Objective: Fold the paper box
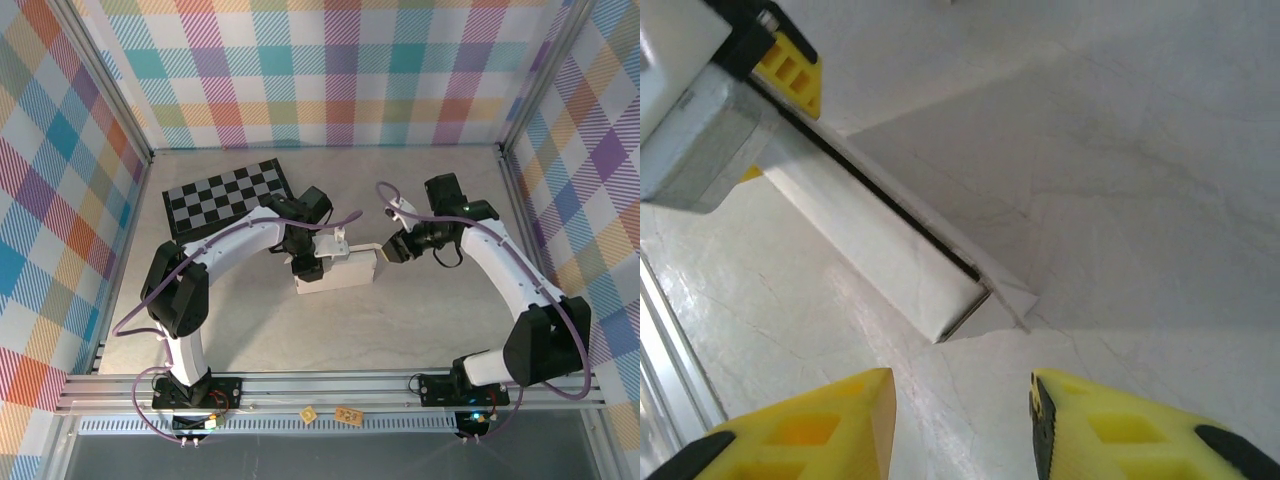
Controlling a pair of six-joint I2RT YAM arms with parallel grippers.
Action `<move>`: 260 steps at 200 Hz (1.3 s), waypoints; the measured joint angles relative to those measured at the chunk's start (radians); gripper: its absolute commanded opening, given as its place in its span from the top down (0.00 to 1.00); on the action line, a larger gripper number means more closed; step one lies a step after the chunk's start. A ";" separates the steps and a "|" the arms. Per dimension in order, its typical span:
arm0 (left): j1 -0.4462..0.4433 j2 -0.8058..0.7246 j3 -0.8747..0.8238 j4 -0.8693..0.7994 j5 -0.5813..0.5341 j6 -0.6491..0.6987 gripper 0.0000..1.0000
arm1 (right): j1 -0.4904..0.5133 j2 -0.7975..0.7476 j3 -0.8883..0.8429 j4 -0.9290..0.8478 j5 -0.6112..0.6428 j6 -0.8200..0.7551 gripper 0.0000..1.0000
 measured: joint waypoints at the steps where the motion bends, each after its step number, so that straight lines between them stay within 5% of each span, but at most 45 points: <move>1: 0.000 0.000 0.000 0.000 0.000 0.000 0.62 | 0.000 0.002 0.001 0.000 0.000 -0.001 0.60; 260: 0.000 0.015 0.013 0.000 0.002 -0.020 0.62 | 0.021 0.135 0.077 0.000 0.006 -0.010 0.75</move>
